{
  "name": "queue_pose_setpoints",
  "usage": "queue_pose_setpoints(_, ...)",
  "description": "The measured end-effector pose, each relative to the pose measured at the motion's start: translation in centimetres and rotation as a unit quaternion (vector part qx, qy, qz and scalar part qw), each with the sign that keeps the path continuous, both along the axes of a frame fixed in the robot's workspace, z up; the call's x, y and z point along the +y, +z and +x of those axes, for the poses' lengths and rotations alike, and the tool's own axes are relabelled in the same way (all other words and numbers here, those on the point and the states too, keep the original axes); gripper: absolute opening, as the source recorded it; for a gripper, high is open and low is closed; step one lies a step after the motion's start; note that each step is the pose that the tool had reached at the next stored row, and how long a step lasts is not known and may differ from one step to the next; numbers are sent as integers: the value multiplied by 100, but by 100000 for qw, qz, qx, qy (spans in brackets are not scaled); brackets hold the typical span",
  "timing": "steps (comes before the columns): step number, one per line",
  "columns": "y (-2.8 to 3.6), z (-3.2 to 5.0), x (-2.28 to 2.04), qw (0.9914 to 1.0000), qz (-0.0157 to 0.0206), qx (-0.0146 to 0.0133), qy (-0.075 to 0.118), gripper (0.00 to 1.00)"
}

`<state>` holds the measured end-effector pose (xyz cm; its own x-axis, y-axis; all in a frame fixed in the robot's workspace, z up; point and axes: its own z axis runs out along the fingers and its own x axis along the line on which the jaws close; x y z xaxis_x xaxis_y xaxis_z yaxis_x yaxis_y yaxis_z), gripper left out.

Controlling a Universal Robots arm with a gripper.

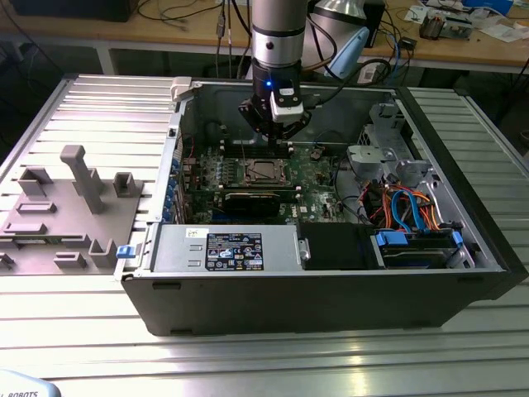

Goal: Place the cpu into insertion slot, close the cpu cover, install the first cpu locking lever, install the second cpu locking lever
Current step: 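Install the first cpu locking lever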

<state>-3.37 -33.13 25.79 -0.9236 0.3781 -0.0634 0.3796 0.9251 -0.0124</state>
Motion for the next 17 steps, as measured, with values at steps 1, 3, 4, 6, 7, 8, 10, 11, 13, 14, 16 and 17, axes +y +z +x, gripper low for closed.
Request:
queue_pose_setpoints(1,0,0,0,100000,0,-2,114,11)
queue_pose_setpoints(3,0,0,0,99999,3,0,367,11)
queue_pose_setpoints(4,0,0,0,99999,2,-2,492,11)
queue_pose_setpoints(6,0,0,0,99997,0,-2,754,11)
queue_pose_setpoints(7,0,0,0,99997,0,2,831,11)
queue_pose_setpoints(8,0,0,0,99995,1,-1,1039,11)
queue_pose_setpoints(10,0,0,0,99992,1,-1,1276,11)
queue_pose_setpoints(11,0,0,0,99990,0,-1,1407,11)
queue_pose_setpoints(13,0,0,0,99987,-1,-1,1634,11)
queue_pose_setpoints(14,0,0,0,99985,1,0,1728,11)
queue_pose_setpoints(16,0,0,0,99981,1,-3,1951,11)
queue_pose_setpoints(17,0,0,0,99978,3,-3,2093,11)
